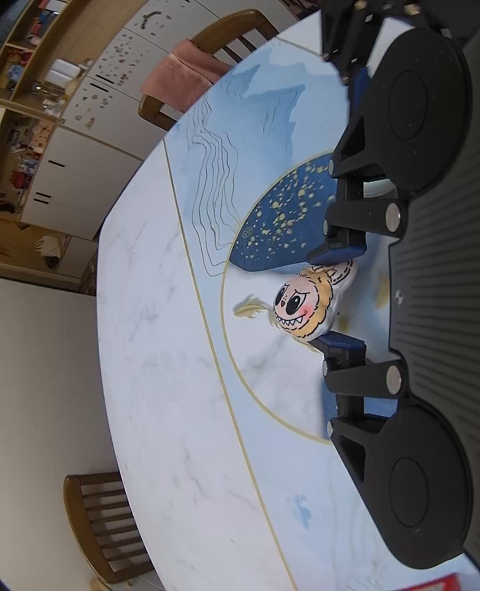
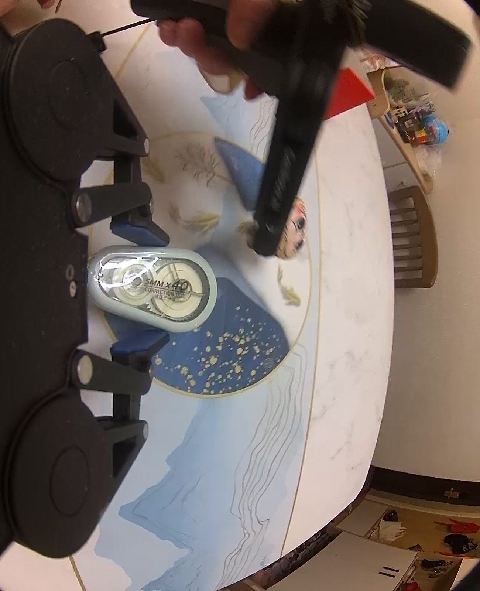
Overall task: Organize objects
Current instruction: 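Grasp the cartoon-face plush with the left gripper while the right grasps the clear tape case, then carry the plush and tape case over the red shoebox with both grippers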
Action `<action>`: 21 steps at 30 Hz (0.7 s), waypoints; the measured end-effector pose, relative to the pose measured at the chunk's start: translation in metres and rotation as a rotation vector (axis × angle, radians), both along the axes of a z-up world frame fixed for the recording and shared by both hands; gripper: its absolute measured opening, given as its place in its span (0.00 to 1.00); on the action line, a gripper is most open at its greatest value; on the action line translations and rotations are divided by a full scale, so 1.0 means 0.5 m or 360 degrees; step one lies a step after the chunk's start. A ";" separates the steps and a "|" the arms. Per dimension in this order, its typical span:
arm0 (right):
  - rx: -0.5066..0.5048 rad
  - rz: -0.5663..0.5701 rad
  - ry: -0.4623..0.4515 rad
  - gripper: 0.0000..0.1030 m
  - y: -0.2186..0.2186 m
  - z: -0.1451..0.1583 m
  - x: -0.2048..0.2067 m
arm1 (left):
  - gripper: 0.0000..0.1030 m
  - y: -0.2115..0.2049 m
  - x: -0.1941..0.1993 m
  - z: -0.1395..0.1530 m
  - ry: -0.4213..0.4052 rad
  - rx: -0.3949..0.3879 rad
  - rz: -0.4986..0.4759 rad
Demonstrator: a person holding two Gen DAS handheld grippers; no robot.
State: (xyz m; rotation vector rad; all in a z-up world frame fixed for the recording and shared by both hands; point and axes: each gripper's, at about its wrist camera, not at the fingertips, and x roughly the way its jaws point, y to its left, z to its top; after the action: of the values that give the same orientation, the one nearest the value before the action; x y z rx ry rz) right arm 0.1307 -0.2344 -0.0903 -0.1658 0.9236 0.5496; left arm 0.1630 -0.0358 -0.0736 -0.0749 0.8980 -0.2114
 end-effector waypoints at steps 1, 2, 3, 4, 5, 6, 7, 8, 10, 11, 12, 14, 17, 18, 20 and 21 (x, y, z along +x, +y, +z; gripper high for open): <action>0.0007 0.0005 -0.0004 0.47 0.000 0.007 -0.003 | 0.36 0.007 -0.012 0.007 -0.0005 -0.0007 0.0010; 0.0016 0.0010 -0.0009 0.47 0.001 0.014 -0.004 | 0.36 0.014 -0.024 0.014 -0.0009 -0.0012 0.0021; 0.0028 0.0016 -0.0011 0.47 0.002 0.021 -0.004 | 0.36 0.021 -0.036 0.022 -0.0016 -0.0018 0.0029; 0.0039 0.0022 -0.0012 0.47 0.005 0.028 -0.004 | 0.36 0.027 -0.048 0.029 -0.0027 -0.0020 0.0035; 0.0048 0.0029 -0.0017 0.47 0.007 0.035 -0.008 | 0.36 0.034 -0.061 0.037 -0.0040 -0.0022 0.0043; 0.0057 0.0036 -0.0023 0.47 0.011 0.042 -0.010 | 0.36 0.042 -0.074 0.045 -0.0052 -0.0032 0.0050; 0.0068 0.0043 -0.0026 0.47 0.015 0.050 -0.011 | 0.36 0.050 -0.087 0.053 -0.0063 -0.0044 0.0058; 0.0079 0.0054 -0.0027 0.47 0.021 0.057 -0.013 | 0.36 0.060 -0.099 0.060 -0.0073 -0.0054 0.0070; 0.0096 0.0078 -0.0031 0.47 0.034 0.074 -0.019 | 0.36 0.078 -0.121 0.075 -0.0087 -0.0073 0.0093; 0.0103 0.0092 -0.0033 0.47 0.043 0.082 -0.020 | 0.36 0.089 -0.132 0.083 -0.0093 -0.0084 0.0103; 0.0111 0.0106 -0.0036 0.47 0.052 0.090 -0.023 | 0.36 0.100 -0.144 0.090 -0.0102 -0.0092 0.0114; 0.0123 0.0137 -0.0046 0.47 0.074 0.107 -0.030 | 0.36 0.124 -0.164 0.103 -0.0121 -0.0106 0.0131; 0.0132 0.0197 -0.0071 0.47 0.117 0.129 -0.046 | 0.36 0.166 -0.193 0.121 -0.0147 -0.0122 0.0150; 0.0137 0.0214 -0.0079 0.47 0.133 0.136 -0.050 | 0.36 0.181 -0.203 0.126 -0.0156 -0.0122 0.0155; 0.0157 0.0237 -0.0083 0.47 0.166 0.148 -0.057 | 0.36 0.211 -0.221 0.137 -0.0169 -0.0120 0.0173; 0.0170 0.0246 -0.0082 0.47 0.182 0.154 -0.060 | 0.36 0.225 -0.229 0.141 -0.0176 -0.0124 0.0180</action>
State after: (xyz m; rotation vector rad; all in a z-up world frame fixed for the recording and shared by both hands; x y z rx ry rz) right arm 0.1007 -0.1431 -0.0134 -0.1548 0.8334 0.7334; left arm 0.0484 0.0768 -0.0030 -0.1844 0.7732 -0.1438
